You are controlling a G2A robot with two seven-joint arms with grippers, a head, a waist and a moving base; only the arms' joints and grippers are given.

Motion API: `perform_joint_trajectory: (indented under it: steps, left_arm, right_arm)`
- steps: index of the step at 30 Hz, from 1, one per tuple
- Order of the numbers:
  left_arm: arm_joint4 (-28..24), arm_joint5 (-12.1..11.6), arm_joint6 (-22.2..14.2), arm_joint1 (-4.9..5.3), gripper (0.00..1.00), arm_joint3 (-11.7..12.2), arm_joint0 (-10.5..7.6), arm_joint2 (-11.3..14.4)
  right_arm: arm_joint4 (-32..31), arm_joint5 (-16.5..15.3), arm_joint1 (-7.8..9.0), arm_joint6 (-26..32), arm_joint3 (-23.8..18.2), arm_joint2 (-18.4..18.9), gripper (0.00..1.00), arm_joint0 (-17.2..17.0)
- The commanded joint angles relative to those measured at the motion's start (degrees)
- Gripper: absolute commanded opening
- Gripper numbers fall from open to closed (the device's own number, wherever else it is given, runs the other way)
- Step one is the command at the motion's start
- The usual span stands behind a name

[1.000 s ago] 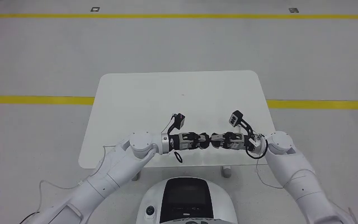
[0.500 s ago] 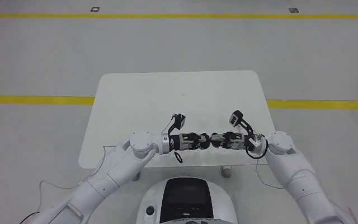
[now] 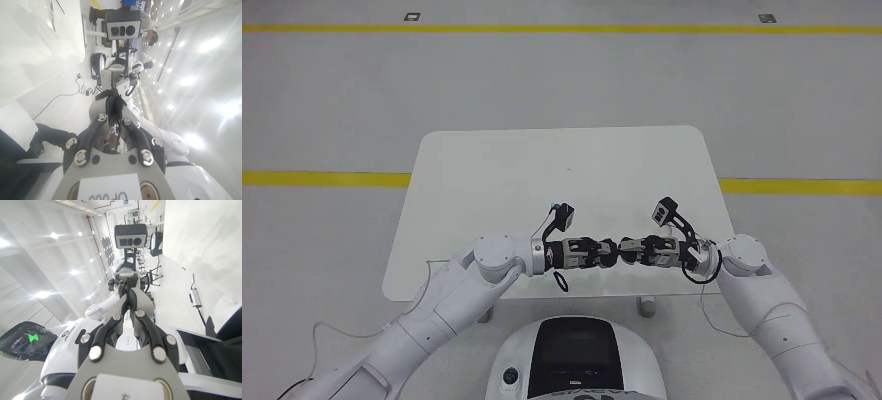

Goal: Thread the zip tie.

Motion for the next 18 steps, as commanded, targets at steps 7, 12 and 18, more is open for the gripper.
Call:
perform_joint_trajectory:
  steps: [7,12,18]
  left_arm:
    - [0.1,-0.08,-0.08,-0.01,0.1,0.0,0.05,-0.07]
    - [0.08,-0.12,-0.18,-0.01,0.1,0.01,0.12,-0.13]
    - [0.19,-0.08,-0.26,0.05,0.09,-0.03,0.22,-0.34]
  right_arm:
    - [-0.11,0.09,0.07,-0.04,0.02,-0.15,0.0,0.09]
    - [-0.29,0.21,0.1,-0.27,0.03,-0.26,0.0,0.18]
    - [-0.38,0.26,0.13,-0.53,0.17,-0.39,0.0,0.25]
